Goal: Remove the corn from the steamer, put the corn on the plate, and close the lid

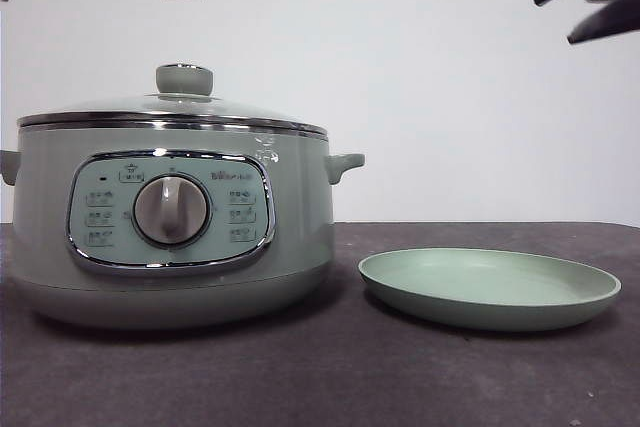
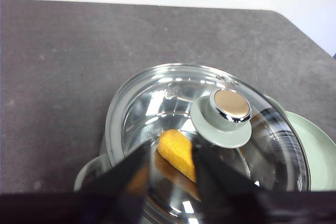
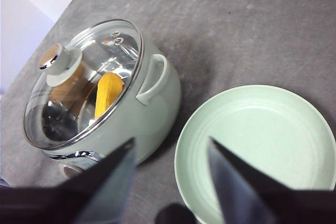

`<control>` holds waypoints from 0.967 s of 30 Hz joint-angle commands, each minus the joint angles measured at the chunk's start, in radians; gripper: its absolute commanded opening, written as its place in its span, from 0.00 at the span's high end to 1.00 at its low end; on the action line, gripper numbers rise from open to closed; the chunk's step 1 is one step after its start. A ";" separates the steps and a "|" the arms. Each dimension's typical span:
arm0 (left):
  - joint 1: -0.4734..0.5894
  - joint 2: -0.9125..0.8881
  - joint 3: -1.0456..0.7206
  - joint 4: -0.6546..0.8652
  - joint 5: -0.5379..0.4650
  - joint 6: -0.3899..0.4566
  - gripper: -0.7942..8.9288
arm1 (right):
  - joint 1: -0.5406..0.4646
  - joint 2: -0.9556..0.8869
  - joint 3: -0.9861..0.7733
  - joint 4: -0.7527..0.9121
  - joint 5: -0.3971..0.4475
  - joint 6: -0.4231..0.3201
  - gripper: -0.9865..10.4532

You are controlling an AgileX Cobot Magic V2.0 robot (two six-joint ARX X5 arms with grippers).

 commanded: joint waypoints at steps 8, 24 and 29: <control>-0.072 0.138 0.069 0.012 0.077 -0.023 0.50 | 0.000 0.004 0.004 0.002 0.001 -0.012 0.55; -0.300 0.521 0.356 -0.049 -0.061 0.024 0.50 | 0.000 0.004 0.004 -0.035 0.000 -0.049 0.55; -0.351 0.579 0.359 -0.052 -0.138 0.041 0.50 | 0.000 0.004 0.004 -0.037 0.000 -0.049 0.55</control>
